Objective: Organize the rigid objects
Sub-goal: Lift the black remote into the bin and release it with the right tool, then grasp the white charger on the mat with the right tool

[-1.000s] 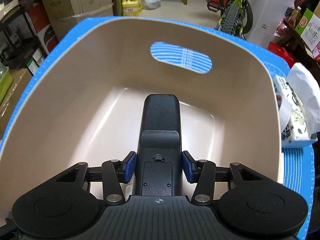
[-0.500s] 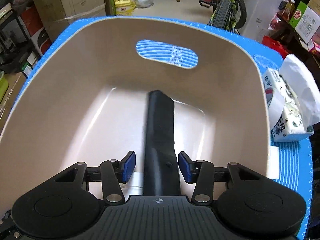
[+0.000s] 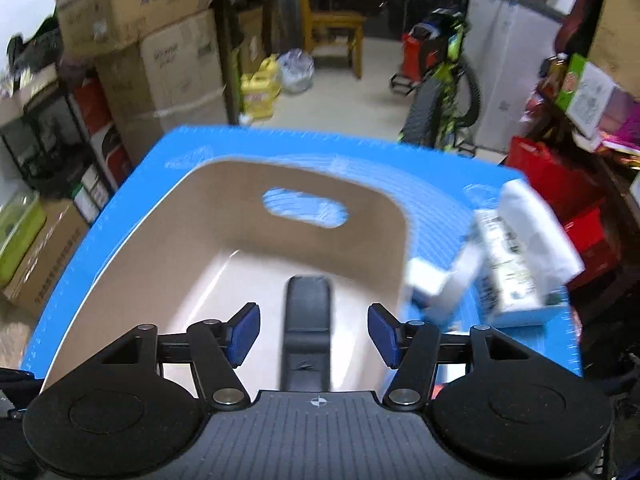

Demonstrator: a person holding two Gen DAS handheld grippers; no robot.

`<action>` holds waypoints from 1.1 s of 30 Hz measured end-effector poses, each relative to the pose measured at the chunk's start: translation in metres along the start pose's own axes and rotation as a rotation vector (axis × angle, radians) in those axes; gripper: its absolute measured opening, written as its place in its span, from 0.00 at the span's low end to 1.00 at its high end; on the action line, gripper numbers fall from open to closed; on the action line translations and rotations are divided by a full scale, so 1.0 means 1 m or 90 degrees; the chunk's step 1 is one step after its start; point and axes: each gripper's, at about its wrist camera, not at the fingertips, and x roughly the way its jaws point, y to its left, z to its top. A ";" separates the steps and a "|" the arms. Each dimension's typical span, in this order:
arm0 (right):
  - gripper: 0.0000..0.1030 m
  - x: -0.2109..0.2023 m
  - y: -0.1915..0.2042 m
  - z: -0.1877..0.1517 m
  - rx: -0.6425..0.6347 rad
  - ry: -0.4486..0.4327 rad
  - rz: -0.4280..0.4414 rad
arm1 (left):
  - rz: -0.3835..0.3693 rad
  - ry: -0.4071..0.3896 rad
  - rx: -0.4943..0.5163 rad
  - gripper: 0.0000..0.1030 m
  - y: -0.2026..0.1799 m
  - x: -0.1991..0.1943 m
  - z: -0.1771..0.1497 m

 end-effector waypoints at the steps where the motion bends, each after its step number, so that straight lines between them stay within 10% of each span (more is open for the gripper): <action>1: 0.67 -0.004 -0.010 0.000 0.008 -0.009 -0.010 | 0.000 0.000 0.000 0.08 0.000 0.000 0.000; 13: 0.73 0.038 -0.113 -0.028 0.094 0.029 -0.098 | 0.003 -0.001 0.002 0.08 -0.002 -0.002 -0.001; 33: 0.63 0.117 -0.118 -0.057 0.100 0.090 -0.096 | 0.005 -0.001 0.003 0.08 -0.001 -0.002 -0.001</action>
